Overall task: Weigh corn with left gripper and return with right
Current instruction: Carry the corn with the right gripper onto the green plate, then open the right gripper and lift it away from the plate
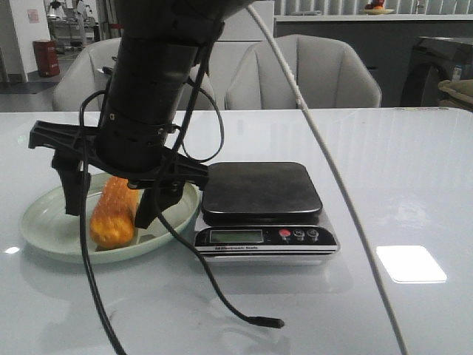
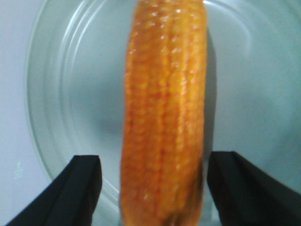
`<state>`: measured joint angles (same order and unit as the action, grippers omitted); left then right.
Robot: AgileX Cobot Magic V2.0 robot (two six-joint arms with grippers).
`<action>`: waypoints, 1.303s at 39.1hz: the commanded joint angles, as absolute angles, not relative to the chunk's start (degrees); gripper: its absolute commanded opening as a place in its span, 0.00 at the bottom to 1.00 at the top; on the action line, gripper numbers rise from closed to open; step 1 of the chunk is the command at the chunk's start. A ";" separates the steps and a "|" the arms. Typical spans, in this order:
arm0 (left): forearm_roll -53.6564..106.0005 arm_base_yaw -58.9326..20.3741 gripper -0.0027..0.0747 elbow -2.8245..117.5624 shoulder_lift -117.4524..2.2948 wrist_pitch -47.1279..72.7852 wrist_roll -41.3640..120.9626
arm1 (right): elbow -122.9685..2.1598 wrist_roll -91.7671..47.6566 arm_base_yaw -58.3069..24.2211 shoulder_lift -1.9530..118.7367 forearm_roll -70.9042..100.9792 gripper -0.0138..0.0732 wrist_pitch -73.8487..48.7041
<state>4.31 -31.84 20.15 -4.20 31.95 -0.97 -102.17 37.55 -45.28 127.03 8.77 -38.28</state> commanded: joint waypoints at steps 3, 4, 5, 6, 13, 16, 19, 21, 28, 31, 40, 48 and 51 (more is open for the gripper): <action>4.63 -31.94 0.18 21.77 -4.86 27.94 -1.10 | -105.42 37.46 -45.09 122.89 9.19 0.86 -36.06; 4.63 -31.94 0.18 21.77 -4.86 27.94 -1.10 | -105.88 37.46 -45.09 122.70 9.13 0.86 -36.51; 4.63 -31.94 0.18 21.77 -4.86 27.94 -1.10 | -106.22 37.46 -44.87 122.54 9.13 0.86 -36.96; 4.63 -31.94 0.18 21.77 -4.86 27.94 -1.10 | -106.56 37.46 -44.75 122.17 9.13 0.86 -37.25; 4.63 -31.94 0.18 21.77 -4.86 27.94 -1.10 | -107.64 36.36 -42.39 118.80 9.13 0.86 -41.81; 4.63 -31.94 0.18 21.77 -4.86 27.94 -1.10 | -107.64 33.56 -41.03 116.98 9.13 0.86 -45.20; 4.63 -31.94 0.18 21.77 -4.86 27.94 -1.10 | -107.64 29.21 -39.36 114.93 9.18 0.86 -49.12; 4.63 -31.94 0.18 21.77 -4.86 27.94 -1.10 | -107.64 25.68 -38.21 113.97 9.18 0.86 -51.83; 4.63 -31.94 0.18 21.77 -4.86 27.94 -1.10 | -107.53 14.56 -32.26 110.50 9.18 0.86 -61.73; 4.63 -31.94 0.18 21.77 -4.86 27.94 -1.10 | -107.40 10.30 -29.44 108.91 9.18 0.86 -64.93; 4.63 -31.94 0.18 21.77 -4.86 27.94 -1.10 | -106.92 0.00 -23.06 104.18 9.24 0.86 -70.76; 4.63 -31.94 0.18 21.77 -4.86 27.94 -1.10 | -98.41 -4.27 -22.04 94.88 9.24 0.86 -65.15; 4.63 -31.94 0.18 21.77 -4.86 27.94 -1.10 | -93.02 -4.39 -22.04 90.30 9.24 0.86 -59.80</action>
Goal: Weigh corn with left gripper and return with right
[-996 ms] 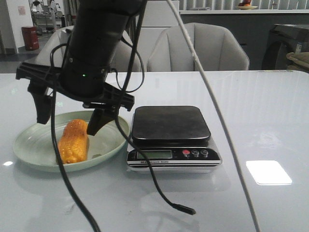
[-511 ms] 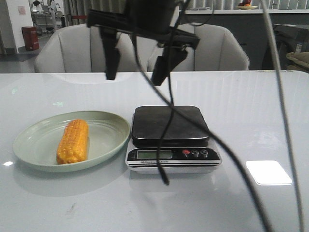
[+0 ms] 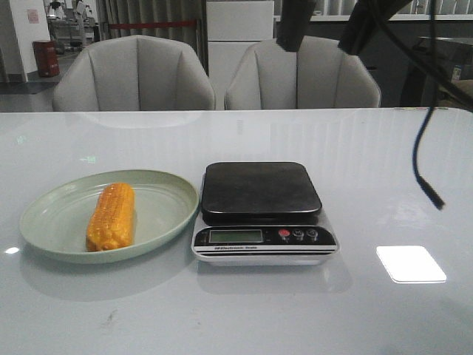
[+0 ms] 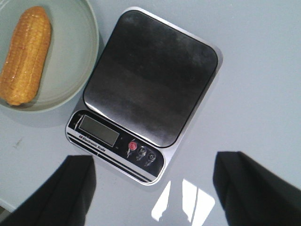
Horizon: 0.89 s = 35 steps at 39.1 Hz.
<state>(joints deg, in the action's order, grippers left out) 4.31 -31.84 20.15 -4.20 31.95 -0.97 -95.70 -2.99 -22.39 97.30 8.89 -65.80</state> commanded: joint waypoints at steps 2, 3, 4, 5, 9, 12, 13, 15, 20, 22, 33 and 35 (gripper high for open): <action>4.63 -31.94 0.18 21.77 -4.86 27.94 -1.10 | -89.13 -4.72 -22.04 87.10 9.24 0.86 -55.66; 4.63 -31.94 0.18 21.77 -4.86 27.94 -1.10 | -86.79 -4.82 -22.04 85.22 9.24 0.86 -54.10; 4.63 -31.94 0.18 21.77 -4.86 27.94 -1.10 | -84.47 -5.01 -22.04 83.76 9.24 0.86 -52.03; 4.63 -31.94 0.18 21.77 -4.86 27.94 -1.10 | -82.69 -5.13 -22.04 81.81 9.24 0.86 -50.57; 4.63 -31.94 0.18 21.77 -4.86 27.94 -1.10 | -75.08 -5.14 -22.04 74.66 9.24 0.86 -44.37; 4.63 -31.94 0.18 21.77 -4.86 27.94 -1.10 | -68.98 -5.14 -22.04 68.50 9.24 0.86 -40.12; 4.63 -31.94 0.18 21.77 -4.86 27.94 -1.10 | -67.49 -5.14 -22.04 67.02 9.24 0.86 -38.69; 4.63 -31.94 0.18 21.77 -4.86 27.94 -1.10 | -63.63 -5.19 -22.04 63.57 9.24 0.86 -36.57; 4.63 -31.94 0.18 21.77 -4.86 27.94 -1.10 | -55.21 -5.19 -22.04 54.87 9.19 0.86 -29.74; 4.63 -31.94 0.18 21.77 -4.86 27.94 -1.10 | -51.20 -5.19 -22.04 51.23 9.19 0.86 -27.56; 4.63 -31.94 0.18 21.77 -4.86 27.94 -1.10 | -32.82 -5.19 -22.09 28.83 9.19 0.86 -16.92; 4.63 -31.94 0.18 21.77 -4.86 27.94 -1.10 | -28.94 -5.19 -22.09 24.40 9.19 0.86 -15.19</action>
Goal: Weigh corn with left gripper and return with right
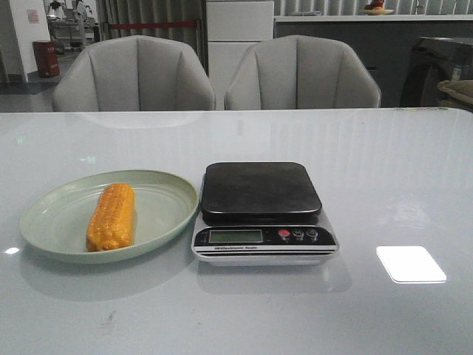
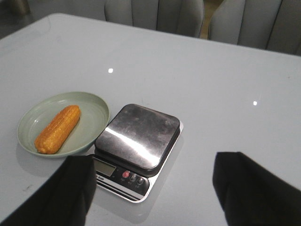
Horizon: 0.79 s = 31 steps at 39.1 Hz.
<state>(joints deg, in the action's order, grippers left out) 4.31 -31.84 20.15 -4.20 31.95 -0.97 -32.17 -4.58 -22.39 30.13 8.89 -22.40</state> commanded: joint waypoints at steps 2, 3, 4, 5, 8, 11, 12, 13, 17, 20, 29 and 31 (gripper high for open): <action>4.63 -31.94 0.18 21.77 -4.86 27.94 -1.10 | -25.57 -5.19 -22.09 20.64 9.19 0.86 -13.26; 4.63 -31.94 0.18 21.77 -4.86 27.94 -1.10 | -24.13 -5.19 -22.09 19.05 9.19 0.86 -11.90; 4.63 -31.94 0.18 21.77 -4.86 27.94 -1.10 | -22.25 -5.19 -22.09 17.07 9.19 0.86 -10.77; 4.63 -31.94 0.18 21.77 -4.86 27.94 -1.10 | -20.88 -5.19 -22.09 15.70 9.19 0.86 -8.94; 4.63 -31.94 0.18 21.77 -4.86 27.94 -1.10 | -15.74 -5.19 -22.09 11.49 9.19 0.86 -3.26; 4.63 -31.94 0.18 21.77 -4.86 27.94 -1.10 | -11.92 -5.19 -22.09 9.50 9.19 0.86 2.17; 4.63 -31.94 0.18 21.77 -4.86 27.94 -1.10 | -10.85 -5.19 -22.09 9.28 9.19 0.86 3.18; 4.63 -31.94 0.18 21.77 -4.86 27.94 -1.10 | -10.18 -5.19 -22.09 9.29 9.19 0.86 4.38; 4.63 -31.94 0.18 21.77 -4.86 27.94 -1.10 | -8.81 -5.19 -22.09 9.29 9.19 0.86 6.24; 4.63 -31.94 0.18 21.77 -4.86 27.94 -1.10 | -8.81 -5.19 -22.09 9.29 9.19 0.82 5.94; 4.63 -31.94 0.18 21.77 -4.86 27.94 -1.10 | -8.81 -5.19 -22.09 9.29 9.26 0.33 3.59; 4.63 -31.94 0.18 21.77 -4.86 27.94 -1.10 | -8.81 -5.19 -22.09 9.29 9.26 0.37 3.30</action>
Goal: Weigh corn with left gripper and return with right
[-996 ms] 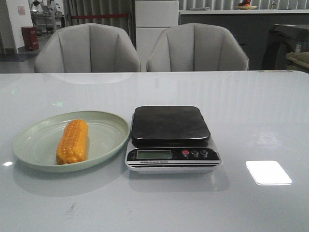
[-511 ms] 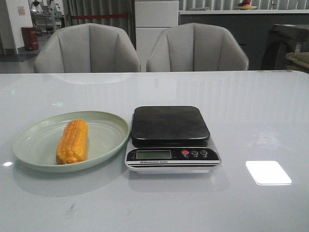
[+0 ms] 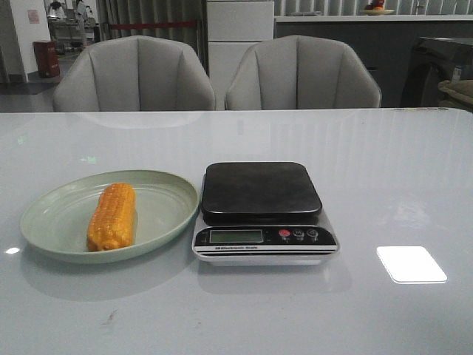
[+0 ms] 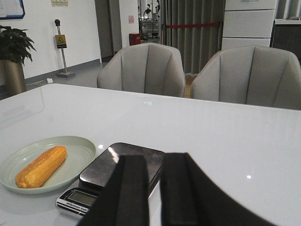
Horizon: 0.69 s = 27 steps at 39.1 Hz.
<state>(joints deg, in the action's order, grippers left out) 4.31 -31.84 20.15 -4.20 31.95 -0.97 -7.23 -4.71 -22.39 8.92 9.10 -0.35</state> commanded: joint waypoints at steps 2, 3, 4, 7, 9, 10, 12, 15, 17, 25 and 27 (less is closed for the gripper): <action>4.63 -31.94 0.18 21.77 -4.86 27.94 -1.10 | -8.76 -5.19 -22.09 9.29 9.26 0.37 3.24; 4.63 -31.94 0.18 21.77 -4.86 27.94 -1.10 | -8.76 -5.19 -22.09 9.29 9.26 0.37 3.19; 4.63 -31.94 0.18 21.77 -4.86 27.94 -1.10 | -8.76 -5.19 -22.09 9.29 9.26 0.37 3.19; 4.63 -31.94 0.18 21.77 -4.86 27.94 -1.10 | -8.76 -5.19 -22.09 9.29 9.26 0.36 3.19; 4.63 -31.94 0.18 21.77 -4.86 27.94 -1.10 | -8.76 -5.19 -22.09 9.29 9.26 0.36 3.19; 4.63 -31.94 0.18 21.77 -4.86 27.94 -1.10 | -8.76 -5.19 -22.09 9.29 9.26 0.36 3.19; 4.63 -31.94 0.18 21.77 -4.86 27.94 -1.10 | -8.76 -5.19 -22.09 9.29 9.26 0.36 3.19; 4.63 -31.94 0.18 21.77 -4.86 27.94 -1.10 | -8.76 -5.19 -22.09 9.29 9.26 0.36 3.19; 4.63 -31.94 0.18 21.77 -4.86 27.94 -1.10 | -8.76 -5.19 -22.09 9.29 9.26 0.36 3.19; 4.50 -31.94 0.18 19.84 -4.86 26.72 -1.10 | -8.76 -5.19 -22.09 9.29 9.26 0.36 3.19; 3.26 -31.19 0.18 18.99 -4.86 26.86 -1.10 | -8.76 -5.19 -22.09 9.29 9.26 0.36 3.19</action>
<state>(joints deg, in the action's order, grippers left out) 4.09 -31.74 18.69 -4.20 31.40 -0.97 -7.23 -4.77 -22.39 8.92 9.10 -1.26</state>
